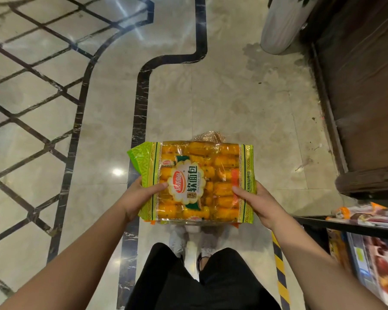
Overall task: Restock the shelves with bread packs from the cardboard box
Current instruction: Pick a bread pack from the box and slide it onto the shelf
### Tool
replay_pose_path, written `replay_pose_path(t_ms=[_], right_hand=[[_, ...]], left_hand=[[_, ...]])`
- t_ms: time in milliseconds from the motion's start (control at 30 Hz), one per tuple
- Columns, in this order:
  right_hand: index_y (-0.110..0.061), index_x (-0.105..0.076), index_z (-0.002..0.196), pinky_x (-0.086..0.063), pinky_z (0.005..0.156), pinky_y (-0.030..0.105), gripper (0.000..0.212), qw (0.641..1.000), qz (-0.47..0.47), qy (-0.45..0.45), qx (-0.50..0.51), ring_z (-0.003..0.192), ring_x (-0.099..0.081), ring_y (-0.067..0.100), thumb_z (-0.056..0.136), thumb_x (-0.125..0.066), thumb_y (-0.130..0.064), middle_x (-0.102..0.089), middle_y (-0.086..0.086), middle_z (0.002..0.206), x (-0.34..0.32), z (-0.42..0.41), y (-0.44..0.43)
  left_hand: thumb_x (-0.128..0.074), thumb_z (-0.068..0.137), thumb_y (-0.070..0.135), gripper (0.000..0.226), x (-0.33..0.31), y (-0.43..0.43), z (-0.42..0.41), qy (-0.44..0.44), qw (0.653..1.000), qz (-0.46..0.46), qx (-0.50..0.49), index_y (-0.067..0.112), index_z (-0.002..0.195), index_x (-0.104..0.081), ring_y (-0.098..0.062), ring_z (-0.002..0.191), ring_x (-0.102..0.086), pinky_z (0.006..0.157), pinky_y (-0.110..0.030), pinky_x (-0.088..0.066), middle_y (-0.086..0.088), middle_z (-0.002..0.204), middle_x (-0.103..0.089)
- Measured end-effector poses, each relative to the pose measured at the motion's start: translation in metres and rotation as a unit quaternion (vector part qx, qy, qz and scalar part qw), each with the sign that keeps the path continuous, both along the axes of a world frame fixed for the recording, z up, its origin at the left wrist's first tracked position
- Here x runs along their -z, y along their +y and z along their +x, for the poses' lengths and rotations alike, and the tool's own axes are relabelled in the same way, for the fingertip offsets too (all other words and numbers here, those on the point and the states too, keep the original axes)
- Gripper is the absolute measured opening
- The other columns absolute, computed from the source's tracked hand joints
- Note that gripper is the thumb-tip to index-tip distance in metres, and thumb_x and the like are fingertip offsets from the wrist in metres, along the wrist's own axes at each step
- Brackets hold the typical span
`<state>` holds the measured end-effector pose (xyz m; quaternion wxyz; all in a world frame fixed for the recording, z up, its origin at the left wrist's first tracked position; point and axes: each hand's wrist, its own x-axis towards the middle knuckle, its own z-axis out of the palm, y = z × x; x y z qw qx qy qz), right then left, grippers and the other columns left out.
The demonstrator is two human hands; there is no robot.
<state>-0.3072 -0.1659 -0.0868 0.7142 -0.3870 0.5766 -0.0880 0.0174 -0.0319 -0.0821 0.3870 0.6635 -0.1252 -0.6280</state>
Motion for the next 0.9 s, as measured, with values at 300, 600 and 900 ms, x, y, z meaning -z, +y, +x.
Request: replay_pose_path(t_ms=[300, 600, 900], right_hand=[[-0.033, -0.052, 0.141, -0.053, 0.104, 0.053, 0.076, 0.992, -0.090, -0.084, 0.017, 0.118, -0.069, 0.023, 0.074, -0.090, -0.038, -0.072, 0.000, 0.127, -0.088, -0.029, -0.010], [-0.020, -0.058, 0.136, -0.057, 0.096, 0.048, 0.075, 0.965, -0.204, -0.124, 0.111, 0.116, -0.070, 0.028, 0.070, -0.092, -0.030, -0.073, 0.009, 0.126, -0.185, -0.078, 0.022], [-0.024, -0.062, 0.129, -0.052, 0.102, 0.055, 0.080, 0.897, -0.264, -0.101, 0.339, 0.114, -0.071, 0.030, 0.058, -0.097, -0.027, -0.075, 0.008, 0.120, -0.253, -0.113, 0.121]], left_hand=[[-0.096, 0.059, 0.044, 0.092, -0.085, -0.033, -0.004, -0.010, 0.994, -0.101, 0.037, 0.020, 0.137, -0.055, -0.031, 0.109, -0.073, 0.097, -0.054, -0.056, -0.009, 0.121, -0.075], [-0.101, 0.049, 0.038, 0.105, -0.172, -0.086, -0.027, 0.002, 0.965, -0.228, 0.128, 0.017, 0.140, -0.051, -0.039, 0.113, -0.070, 0.090, -0.058, -0.058, -0.017, 0.127, -0.070], [-0.099, 0.038, 0.056, 0.112, -0.245, -0.127, -0.083, -0.014, 0.890, -0.350, 0.293, 0.018, 0.134, -0.057, -0.027, 0.109, -0.073, 0.088, -0.044, -0.061, -0.006, 0.121, -0.075]])
